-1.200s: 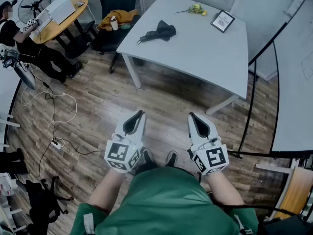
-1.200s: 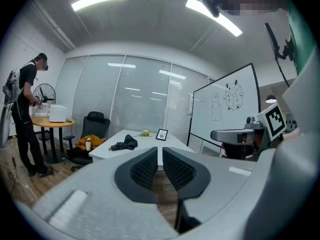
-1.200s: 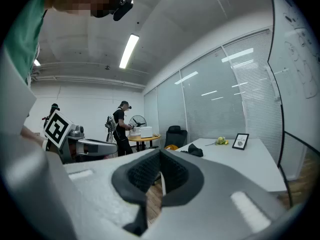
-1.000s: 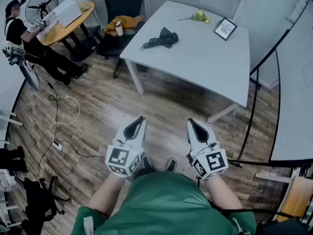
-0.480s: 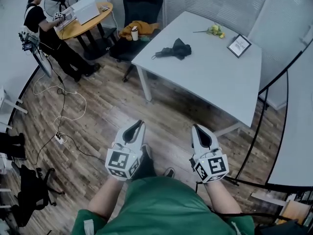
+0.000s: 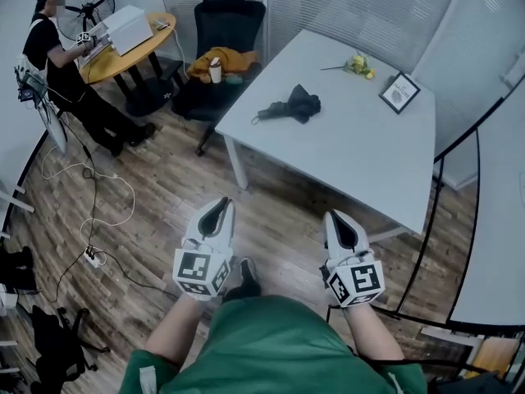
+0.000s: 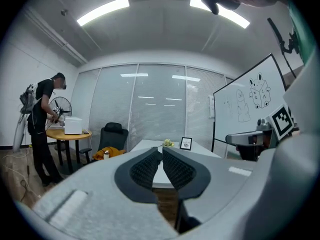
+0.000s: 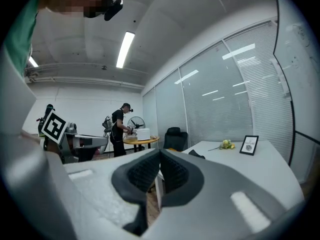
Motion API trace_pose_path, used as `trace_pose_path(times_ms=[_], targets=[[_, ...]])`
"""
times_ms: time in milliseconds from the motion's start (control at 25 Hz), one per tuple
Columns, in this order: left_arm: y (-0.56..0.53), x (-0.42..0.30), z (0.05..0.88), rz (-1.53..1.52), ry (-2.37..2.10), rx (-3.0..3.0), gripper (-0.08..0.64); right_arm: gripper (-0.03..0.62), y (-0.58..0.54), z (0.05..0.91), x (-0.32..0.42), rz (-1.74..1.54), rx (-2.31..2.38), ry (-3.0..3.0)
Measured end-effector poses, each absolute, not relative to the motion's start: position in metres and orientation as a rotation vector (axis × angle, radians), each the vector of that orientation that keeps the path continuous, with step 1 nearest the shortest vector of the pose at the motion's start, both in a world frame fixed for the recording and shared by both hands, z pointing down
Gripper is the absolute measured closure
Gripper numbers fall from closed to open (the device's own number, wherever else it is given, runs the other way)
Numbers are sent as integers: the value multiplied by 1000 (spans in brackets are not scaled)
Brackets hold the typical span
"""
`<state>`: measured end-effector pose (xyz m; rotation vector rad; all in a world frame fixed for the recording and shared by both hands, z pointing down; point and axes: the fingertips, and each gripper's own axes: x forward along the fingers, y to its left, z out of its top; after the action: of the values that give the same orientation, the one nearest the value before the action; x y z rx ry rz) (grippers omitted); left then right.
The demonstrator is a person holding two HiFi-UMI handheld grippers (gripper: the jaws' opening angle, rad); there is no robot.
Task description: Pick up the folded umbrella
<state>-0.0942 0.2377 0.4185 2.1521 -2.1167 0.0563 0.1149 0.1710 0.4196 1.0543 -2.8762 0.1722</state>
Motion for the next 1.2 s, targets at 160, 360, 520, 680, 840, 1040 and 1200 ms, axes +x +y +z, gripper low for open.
trace_pose_path(times_ms=[160,360,520,680,840,1040,1200], targets=[[200,-125,412,43,-2037,2224,522,589,140,414,85,164,1137,-2838],[167,-152,421,57,-1919,2313,522,589,110,414,52,157,1220,-2787],[140,-174,431,27,-1892,2277,522,589,89,418,40,163,1248,-2747],[104,-180,436,24,-1877,2276,522,589,61,427,37,176,1256,-2724],[68,-178,437,42,-1884,2287,522,589,26,437,31,198,1227,-2735],[24,-182,423,81,-1950,2280,522,589,-24,428,19,188,1159,-2801],[-9,-174,418,161,-2040,2277,549,589,-65,422,22,166,1094,-2841]])
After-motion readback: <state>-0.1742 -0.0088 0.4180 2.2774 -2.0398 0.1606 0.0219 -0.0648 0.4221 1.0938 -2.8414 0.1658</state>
